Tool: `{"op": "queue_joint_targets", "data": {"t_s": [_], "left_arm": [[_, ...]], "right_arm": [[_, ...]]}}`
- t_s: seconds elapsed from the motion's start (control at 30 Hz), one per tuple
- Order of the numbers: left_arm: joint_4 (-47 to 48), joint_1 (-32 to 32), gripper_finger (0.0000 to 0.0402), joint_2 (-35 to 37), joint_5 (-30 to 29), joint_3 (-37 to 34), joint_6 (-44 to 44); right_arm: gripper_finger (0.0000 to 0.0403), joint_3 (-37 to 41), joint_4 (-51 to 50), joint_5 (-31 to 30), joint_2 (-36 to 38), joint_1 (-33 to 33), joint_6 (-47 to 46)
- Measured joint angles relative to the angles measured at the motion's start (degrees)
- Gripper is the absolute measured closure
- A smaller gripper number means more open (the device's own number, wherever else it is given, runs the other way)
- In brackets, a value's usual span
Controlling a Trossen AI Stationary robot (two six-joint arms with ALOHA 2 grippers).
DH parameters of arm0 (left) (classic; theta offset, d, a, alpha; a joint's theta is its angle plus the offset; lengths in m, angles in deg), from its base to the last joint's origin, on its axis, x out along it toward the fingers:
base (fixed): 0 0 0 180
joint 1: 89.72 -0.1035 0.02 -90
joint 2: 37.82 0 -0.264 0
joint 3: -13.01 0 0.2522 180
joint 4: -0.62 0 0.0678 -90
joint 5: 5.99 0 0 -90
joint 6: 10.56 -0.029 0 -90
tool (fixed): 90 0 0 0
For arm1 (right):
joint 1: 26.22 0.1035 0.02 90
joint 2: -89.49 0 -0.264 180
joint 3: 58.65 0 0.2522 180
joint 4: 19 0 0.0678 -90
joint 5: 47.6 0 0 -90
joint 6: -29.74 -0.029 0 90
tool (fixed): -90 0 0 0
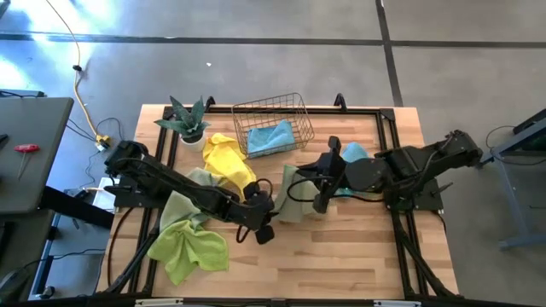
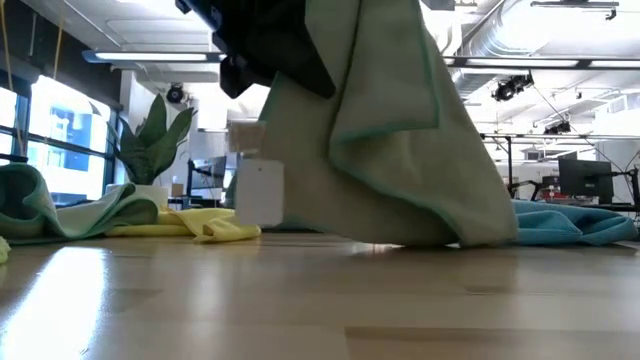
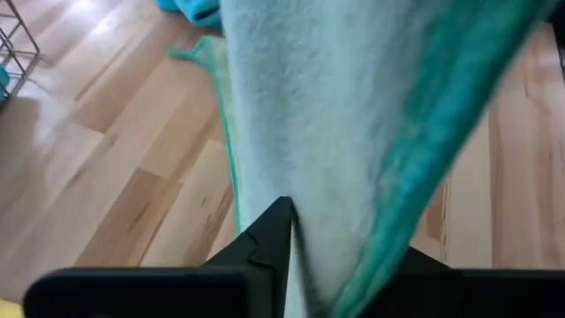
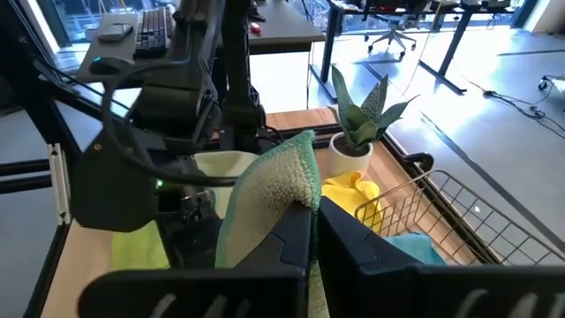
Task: Fold microfiber towels
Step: Fold the right light blue microfiber cloth
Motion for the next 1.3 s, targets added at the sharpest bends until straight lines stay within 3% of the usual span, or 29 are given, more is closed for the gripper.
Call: {"op": "queue_joint_targets", "data": {"t_s": [0.6,0.77,0.97,1.13,1.3], "left_arm": [[7.32,0.81,0.0361,0.13,-1.29,0.0,6.93],[7.19,2.02,0.0397,3.42,-0.29,0.06,7.06],[8.59,2.62,0.04,9.14,-0.53,0.07,6.86],[10.92,2.56,0.0401,13.87,-1.78,-0.01,5.77],[11.08,2.43,0.0401,16.67,-1.17,0.04,4.24]], "right_arm": [[0.0403,-1.63,-5.41,-9.63,-0.02,5.71,-3.74],[0.0403,-1.63,-11.69,-9.62,-0.02,6.74,-9.86],[0.0403,-0.81,-18.0,-7.74,-0.09,8.09,-18.22],[0.0403,1.06,-18.14,-2.43,-0.2,8.88,-22.28],[0.0403,1.51,-18.98,-1.1,-1.07,9.71,-25.59]]}}
